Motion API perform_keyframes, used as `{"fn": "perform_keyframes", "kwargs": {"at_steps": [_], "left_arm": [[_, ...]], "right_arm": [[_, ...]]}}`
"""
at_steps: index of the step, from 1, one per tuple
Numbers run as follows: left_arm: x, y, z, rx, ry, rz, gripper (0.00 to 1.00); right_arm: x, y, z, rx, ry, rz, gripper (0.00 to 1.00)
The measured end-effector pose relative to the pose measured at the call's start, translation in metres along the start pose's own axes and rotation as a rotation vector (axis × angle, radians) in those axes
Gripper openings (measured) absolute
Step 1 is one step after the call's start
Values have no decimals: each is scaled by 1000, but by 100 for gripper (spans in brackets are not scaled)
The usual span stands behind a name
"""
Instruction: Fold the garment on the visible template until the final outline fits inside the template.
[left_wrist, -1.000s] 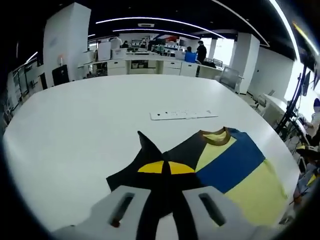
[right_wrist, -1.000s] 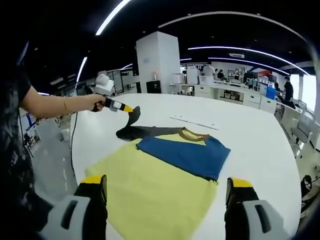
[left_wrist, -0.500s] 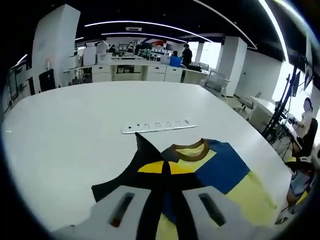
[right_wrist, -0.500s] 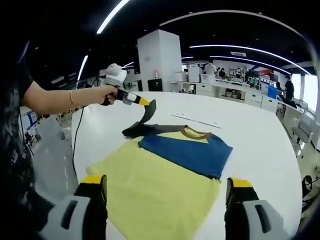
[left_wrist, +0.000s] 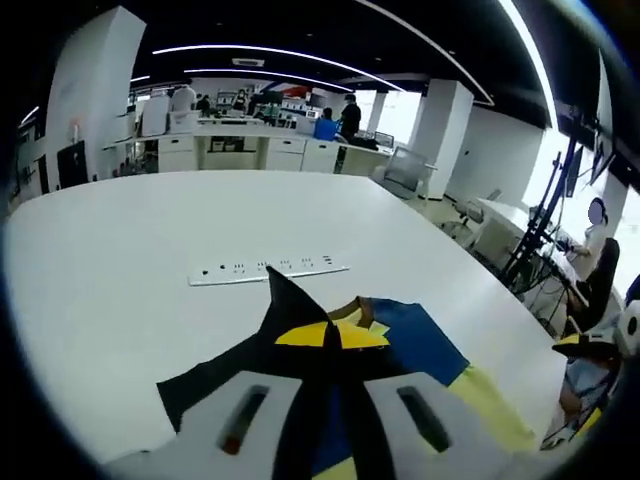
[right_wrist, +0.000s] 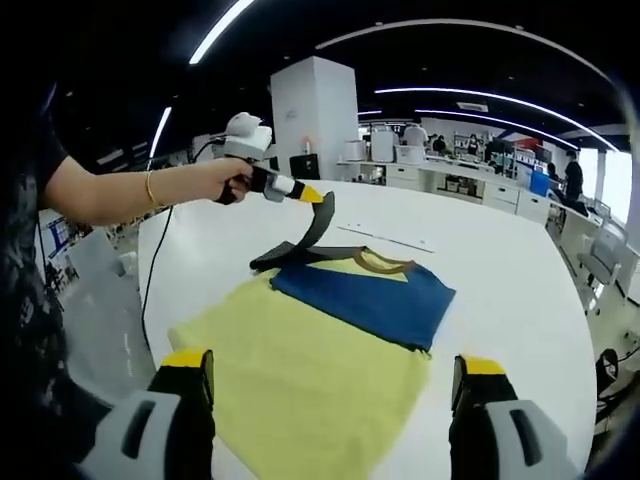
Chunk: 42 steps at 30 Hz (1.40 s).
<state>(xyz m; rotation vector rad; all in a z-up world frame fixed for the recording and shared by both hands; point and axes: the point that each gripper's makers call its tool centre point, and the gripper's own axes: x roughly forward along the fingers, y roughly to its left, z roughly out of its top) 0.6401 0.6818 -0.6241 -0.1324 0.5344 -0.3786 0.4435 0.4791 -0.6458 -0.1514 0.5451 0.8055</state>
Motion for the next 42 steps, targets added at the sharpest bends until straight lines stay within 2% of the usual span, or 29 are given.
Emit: {"fn": "perform_keyframes", "kwargs": {"at_steps": [8,18,26,31,35,42], "left_arm": [[16,-33,-2,9,4,-48,0],[27,-58,-8,27,14,-87,0],[33,-83,-4,35,-7,-144,0],[34,-97,-9,14,0,-186,0],[31,-115,-15,15,-4,-234,0],[35,-138,-29,38,26,-274,0]], "right_arm": [[-2,-3,-3,13,-2,-11,100],[-3,-5,-6,19,5,-18,100],[-2,-5,-7,23,11,-16,100],[-2,-5,-9,22,18,-17,100],[-2,-5,-10,26,20,-19,100],[-2,-4,-10,30,20,-20,100]]}}
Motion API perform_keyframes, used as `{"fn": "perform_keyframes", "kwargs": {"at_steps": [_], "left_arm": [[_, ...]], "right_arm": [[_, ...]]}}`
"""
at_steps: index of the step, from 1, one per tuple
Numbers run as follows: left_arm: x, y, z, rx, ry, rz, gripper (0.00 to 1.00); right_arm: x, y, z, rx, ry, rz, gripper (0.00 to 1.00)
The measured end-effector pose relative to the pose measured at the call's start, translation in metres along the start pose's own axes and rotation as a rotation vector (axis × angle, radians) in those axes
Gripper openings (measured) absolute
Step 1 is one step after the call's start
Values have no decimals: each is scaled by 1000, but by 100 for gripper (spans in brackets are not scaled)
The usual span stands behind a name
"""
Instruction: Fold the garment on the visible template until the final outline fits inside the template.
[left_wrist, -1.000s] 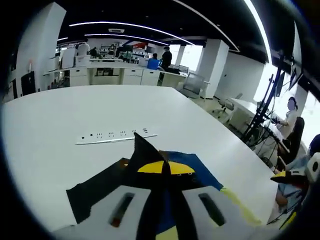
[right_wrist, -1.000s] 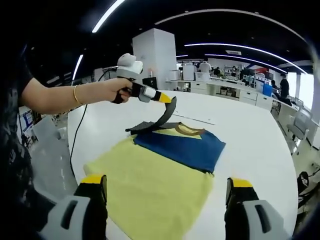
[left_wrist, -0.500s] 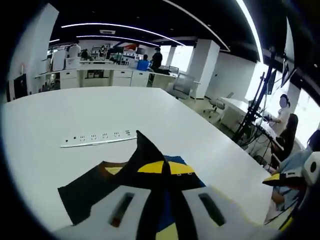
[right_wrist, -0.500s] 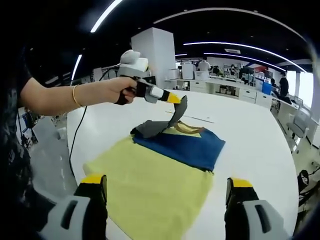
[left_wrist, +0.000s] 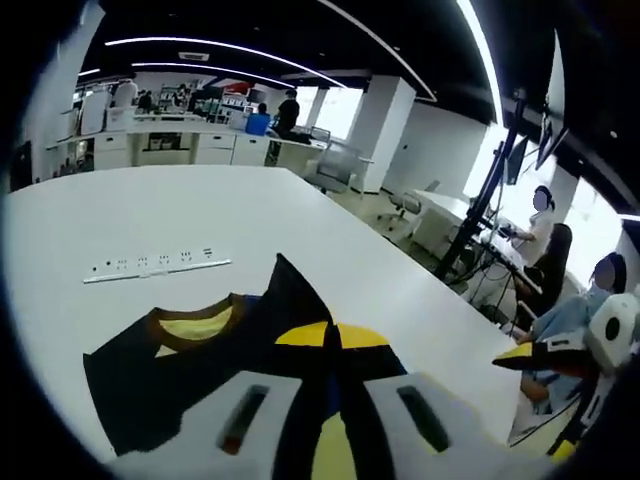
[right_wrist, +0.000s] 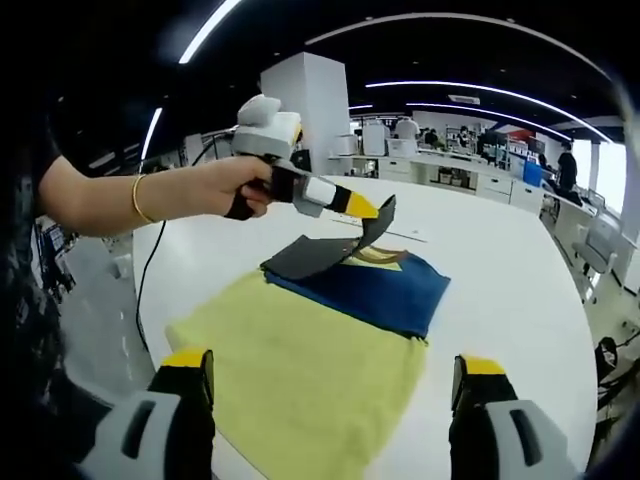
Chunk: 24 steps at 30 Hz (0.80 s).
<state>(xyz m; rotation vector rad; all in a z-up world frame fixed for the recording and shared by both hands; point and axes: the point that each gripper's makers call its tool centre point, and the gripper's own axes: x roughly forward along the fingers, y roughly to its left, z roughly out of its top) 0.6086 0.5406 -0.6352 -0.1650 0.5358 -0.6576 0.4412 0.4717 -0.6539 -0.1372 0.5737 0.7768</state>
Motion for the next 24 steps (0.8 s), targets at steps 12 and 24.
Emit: {"fn": "perform_keyframes", "kwargs": {"at_steps": [12,24], "left_arm": [[13,-6,-32,-29,63,-19,0],[22,-27,-39,-32,70,-73,0]], "right_arm": [[-2,-4,-5,19,4,-15,100],[-1,-7,-6,37,-1,-24,100]]}}
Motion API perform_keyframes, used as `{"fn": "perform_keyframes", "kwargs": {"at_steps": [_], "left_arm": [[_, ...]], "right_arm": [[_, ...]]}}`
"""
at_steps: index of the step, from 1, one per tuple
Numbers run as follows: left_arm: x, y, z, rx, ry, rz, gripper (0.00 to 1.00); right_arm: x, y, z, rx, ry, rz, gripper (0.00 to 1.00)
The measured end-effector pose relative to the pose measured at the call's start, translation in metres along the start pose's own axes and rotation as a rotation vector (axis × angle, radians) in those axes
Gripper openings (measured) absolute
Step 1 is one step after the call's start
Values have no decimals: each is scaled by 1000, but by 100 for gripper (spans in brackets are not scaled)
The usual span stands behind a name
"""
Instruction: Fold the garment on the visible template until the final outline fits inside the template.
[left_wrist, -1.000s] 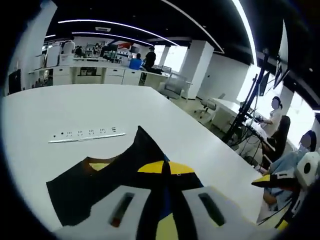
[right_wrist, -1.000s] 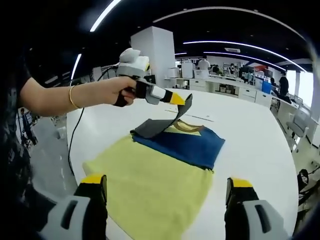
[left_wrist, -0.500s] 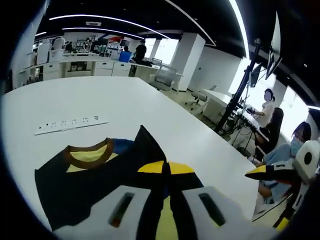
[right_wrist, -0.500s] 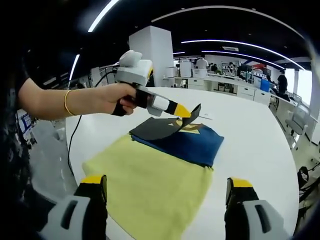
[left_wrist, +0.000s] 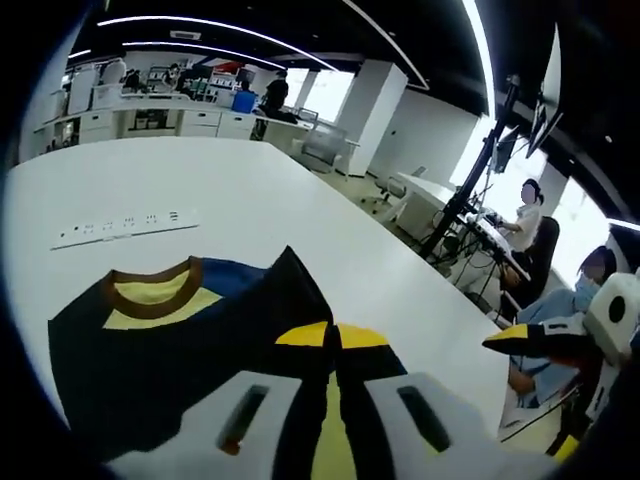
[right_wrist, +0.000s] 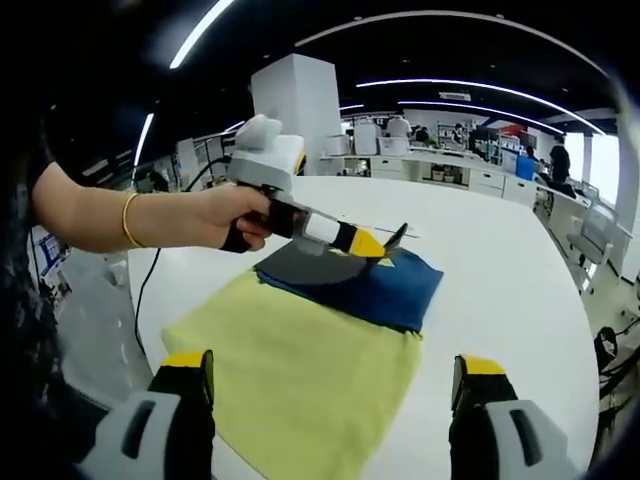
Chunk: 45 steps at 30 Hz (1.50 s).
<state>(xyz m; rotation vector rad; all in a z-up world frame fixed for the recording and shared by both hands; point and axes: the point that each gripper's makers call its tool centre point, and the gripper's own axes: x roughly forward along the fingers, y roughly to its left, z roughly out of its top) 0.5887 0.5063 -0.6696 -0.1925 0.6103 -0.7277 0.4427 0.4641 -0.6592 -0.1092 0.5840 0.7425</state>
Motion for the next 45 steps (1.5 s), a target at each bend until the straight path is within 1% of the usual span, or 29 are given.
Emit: {"fn": "perform_keyframes", "kwargs": {"at_steps": [4,6,9,11,14,17,19,22,24,29,34,37,42,45], "left_arm": [[4,1,-5,7,11,-1,0],[5,0,-8,4,12,-13,1],[7,-4,-12,25,16,-24,22],[7,-5,-15,59,25,-30,26],[5,-3,-17,83,23,-22,39],[1,1,-15,93,8,-17,49],[-3,4,-13,107,-4,-14,59],[-11,11,-12,138,-8,0,69],[-15,14,-12,144,-15,5,77],[-34,25,-6,131,-53,24,89],[-56,34,-9,140,-68,39,98],[-75,43,-14,154,-66,49,99],[-98,60,-24,152,-60,70,99],[-112,65,-30,166,-61,74,99]], "right_arm": [[0,0,-3,4,7,0,100],[0,-1,-3,5,8,-2,100],[1,-3,-3,8,9,-6,100],[0,-4,-3,10,8,-7,100],[1,-4,-2,10,7,-8,100],[1,-4,-1,4,7,-5,100],[2,-2,-1,-10,10,9,100],[3,0,0,-38,25,33,100],[4,1,1,-50,32,46,100],[6,5,2,-62,50,102,100],[9,11,-2,-103,88,150,100],[11,18,-9,-131,116,191,100],[13,25,-23,-152,175,241,100],[13,27,-31,-181,202,261,100]]}}
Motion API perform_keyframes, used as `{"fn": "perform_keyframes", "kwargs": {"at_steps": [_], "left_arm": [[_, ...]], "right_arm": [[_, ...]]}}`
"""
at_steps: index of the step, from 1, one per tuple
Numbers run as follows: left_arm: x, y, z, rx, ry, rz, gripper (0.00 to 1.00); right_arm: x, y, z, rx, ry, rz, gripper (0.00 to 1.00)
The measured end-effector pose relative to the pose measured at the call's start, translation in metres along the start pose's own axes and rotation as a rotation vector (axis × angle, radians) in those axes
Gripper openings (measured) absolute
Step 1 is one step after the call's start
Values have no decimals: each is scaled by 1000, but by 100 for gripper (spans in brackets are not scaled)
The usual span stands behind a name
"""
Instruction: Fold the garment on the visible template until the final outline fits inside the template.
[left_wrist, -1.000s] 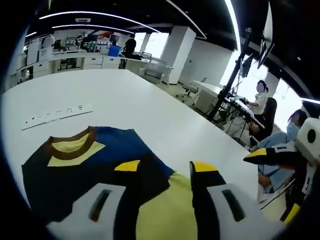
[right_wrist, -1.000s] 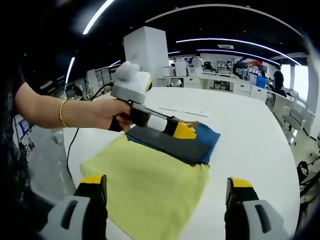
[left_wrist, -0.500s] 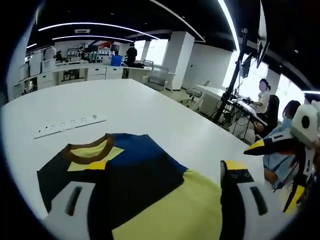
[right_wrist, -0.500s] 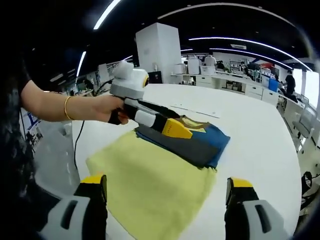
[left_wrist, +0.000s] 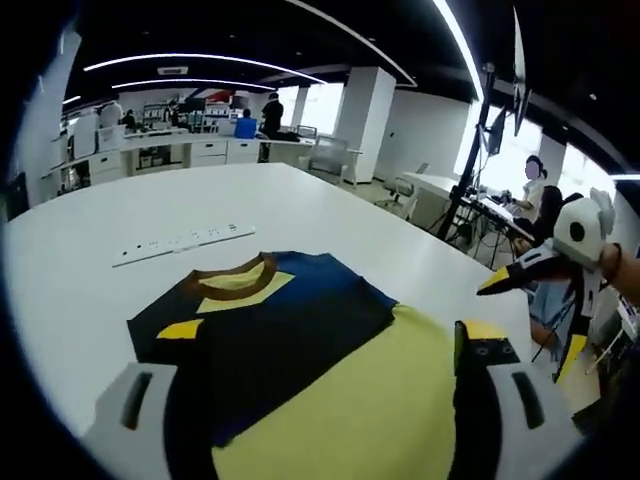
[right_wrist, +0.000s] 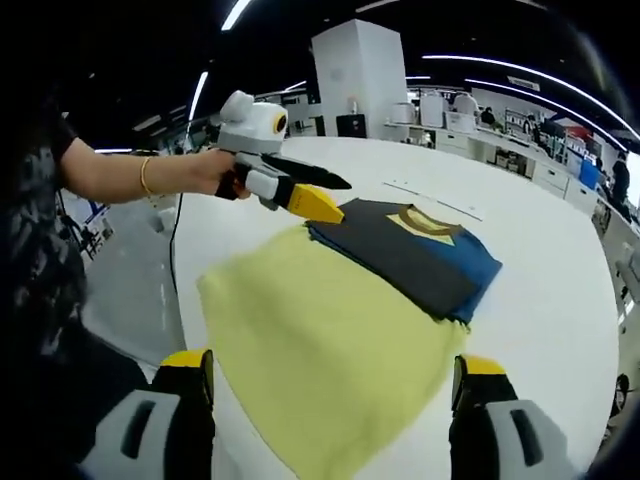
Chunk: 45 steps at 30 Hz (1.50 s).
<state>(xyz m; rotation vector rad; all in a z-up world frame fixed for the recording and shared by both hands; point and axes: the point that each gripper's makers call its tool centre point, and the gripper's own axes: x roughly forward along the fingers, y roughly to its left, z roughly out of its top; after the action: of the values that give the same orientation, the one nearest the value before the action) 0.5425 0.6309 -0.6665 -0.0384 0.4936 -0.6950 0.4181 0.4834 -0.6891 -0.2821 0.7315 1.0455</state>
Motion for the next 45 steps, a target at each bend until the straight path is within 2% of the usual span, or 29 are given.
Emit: {"fn": "perform_keyframes", "kwargs": {"at_steps": [7,16,22,24,28,30,33,36,39,41,45], "left_arm": [[-33,-7,-16,51,8,-76,99],[-68,-11,-44,81,34,-107,99],[-90,-15,-70,92,66,-138,92],[-96,-16,-80,101,87,-142,93],[-106,-20,-96,130,130,-155,87],[-112,-21,-110,176,182,-170,85],[-118,-24,-121,147,204,-186,81],[-124,-22,-132,147,219,-182,81],[-133,-25,-147,181,268,-198,74],[-137,-27,-156,208,296,-202,73],[-142,-31,-169,248,343,-222,68]], "right_arm": [[4,8,-14,-75,76,36,100],[8,12,-33,-153,152,61,100],[12,15,-50,-204,220,65,99],[13,15,-54,-218,238,61,99],[13,15,-67,-274,293,58,95],[14,16,-73,-286,314,69,93],[16,13,-72,-323,307,43,92],[16,15,-73,-316,307,62,89],[16,14,-77,-324,317,62,89],[17,14,-81,-325,323,61,88],[19,15,-87,-330,325,68,81]]}}
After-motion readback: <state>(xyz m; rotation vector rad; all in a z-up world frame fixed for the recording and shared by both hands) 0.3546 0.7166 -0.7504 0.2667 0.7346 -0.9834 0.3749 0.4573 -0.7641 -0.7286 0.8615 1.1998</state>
